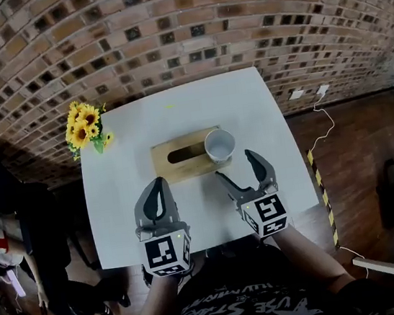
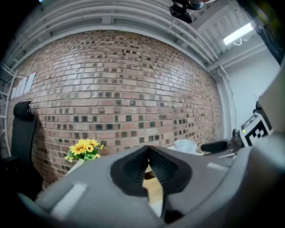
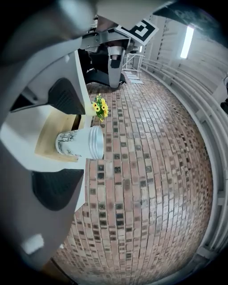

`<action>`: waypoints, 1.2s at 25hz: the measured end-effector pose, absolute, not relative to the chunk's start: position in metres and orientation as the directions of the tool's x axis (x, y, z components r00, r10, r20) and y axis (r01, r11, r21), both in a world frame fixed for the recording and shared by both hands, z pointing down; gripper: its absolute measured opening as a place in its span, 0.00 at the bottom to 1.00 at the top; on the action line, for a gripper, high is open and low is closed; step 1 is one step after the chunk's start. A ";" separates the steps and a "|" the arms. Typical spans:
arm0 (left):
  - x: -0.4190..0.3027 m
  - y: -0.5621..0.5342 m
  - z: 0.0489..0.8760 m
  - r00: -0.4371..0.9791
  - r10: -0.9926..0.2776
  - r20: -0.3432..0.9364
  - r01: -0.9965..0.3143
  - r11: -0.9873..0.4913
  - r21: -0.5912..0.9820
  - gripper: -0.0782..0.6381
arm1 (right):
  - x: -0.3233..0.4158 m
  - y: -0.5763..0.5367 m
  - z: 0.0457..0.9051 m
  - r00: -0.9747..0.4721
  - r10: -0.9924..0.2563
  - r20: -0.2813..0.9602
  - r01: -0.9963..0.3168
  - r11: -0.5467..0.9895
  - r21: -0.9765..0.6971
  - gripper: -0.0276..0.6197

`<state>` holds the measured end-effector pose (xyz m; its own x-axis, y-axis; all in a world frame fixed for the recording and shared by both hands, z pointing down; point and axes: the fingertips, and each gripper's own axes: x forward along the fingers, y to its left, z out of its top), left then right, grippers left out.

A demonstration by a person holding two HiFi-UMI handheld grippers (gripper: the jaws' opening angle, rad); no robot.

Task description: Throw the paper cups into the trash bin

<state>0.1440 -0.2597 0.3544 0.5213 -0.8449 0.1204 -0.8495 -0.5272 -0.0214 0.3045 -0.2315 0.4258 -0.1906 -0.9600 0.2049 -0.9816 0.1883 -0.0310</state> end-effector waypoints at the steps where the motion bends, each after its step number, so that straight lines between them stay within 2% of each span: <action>1: 0.146 -0.262 0.358 0.519 -0.845 0.127 -0.851 -0.525 -0.015 0.12 | 0.304 -0.236 0.428 -0.198 -0.958 0.206 -0.980 0.197 -0.027 0.64; 5: 0.156 -0.267 0.362 0.517 -0.843 0.145 -0.851 -0.525 -0.017 0.12 | 0.298 -0.252 0.429 -0.228 -0.952 0.204 -0.973 0.232 -0.005 0.71; 11: 0.161 -0.275 0.365 0.499 -0.851 0.166 -0.860 -0.510 -0.029 0.12 | 0.290 -0.277 0.431 -0.279 -0.943 0.182 -0.959 0.283 -0.008 0.74; 30: 0.138 -0.282 0.373 0.405 -0.891 0.206 -0.902 -0.426 -0.070 0.12 | 0.274 -0.309 0.424 -0.347 -0.929 0.126 -0.935 0.353 0.025 0.73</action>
